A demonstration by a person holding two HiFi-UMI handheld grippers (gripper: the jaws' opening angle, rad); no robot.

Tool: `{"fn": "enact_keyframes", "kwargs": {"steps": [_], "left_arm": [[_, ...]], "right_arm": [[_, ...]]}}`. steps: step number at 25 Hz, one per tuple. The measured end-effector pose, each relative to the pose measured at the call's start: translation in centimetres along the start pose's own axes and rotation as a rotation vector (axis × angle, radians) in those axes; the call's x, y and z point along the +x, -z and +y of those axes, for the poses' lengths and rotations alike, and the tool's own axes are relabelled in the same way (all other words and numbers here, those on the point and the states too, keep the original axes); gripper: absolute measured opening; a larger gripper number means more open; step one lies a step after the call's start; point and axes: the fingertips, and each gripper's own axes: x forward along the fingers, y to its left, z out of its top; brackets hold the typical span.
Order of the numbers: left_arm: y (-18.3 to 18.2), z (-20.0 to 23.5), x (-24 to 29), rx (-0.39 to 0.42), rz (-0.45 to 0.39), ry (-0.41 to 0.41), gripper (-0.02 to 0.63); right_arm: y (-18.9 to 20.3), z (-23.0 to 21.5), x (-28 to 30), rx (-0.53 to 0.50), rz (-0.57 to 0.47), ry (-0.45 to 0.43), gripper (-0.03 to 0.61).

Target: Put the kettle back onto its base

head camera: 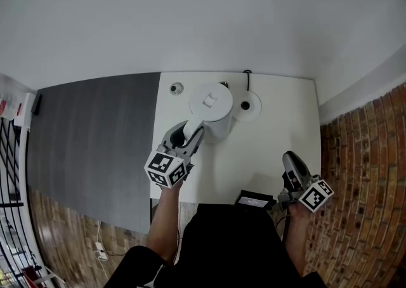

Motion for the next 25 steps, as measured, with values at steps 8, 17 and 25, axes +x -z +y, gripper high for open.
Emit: {"fn": "enact_keyframes", "kwargs": {"steps": [8,17,25], "left_arm": [[-1.9,0.2,0.7,-0.102,-0.039,0.001,0.173],[-5.3,-2.7,2.2,-0.058,-0.088,0.069,0.173],[-7.4,-3.4,5.4,-0.041,-0.113,0.095,0.172]], "right_arm": [[-0.2,-0.6,-0.4,0.015,-0.018,0.002,0.088],[-0.4,-1.3,-1.1,0.033,-0.044,0.008,0.089],[-0.9,-1.8,-2.4,0.042,-0.073,0.022,0.089]]}}
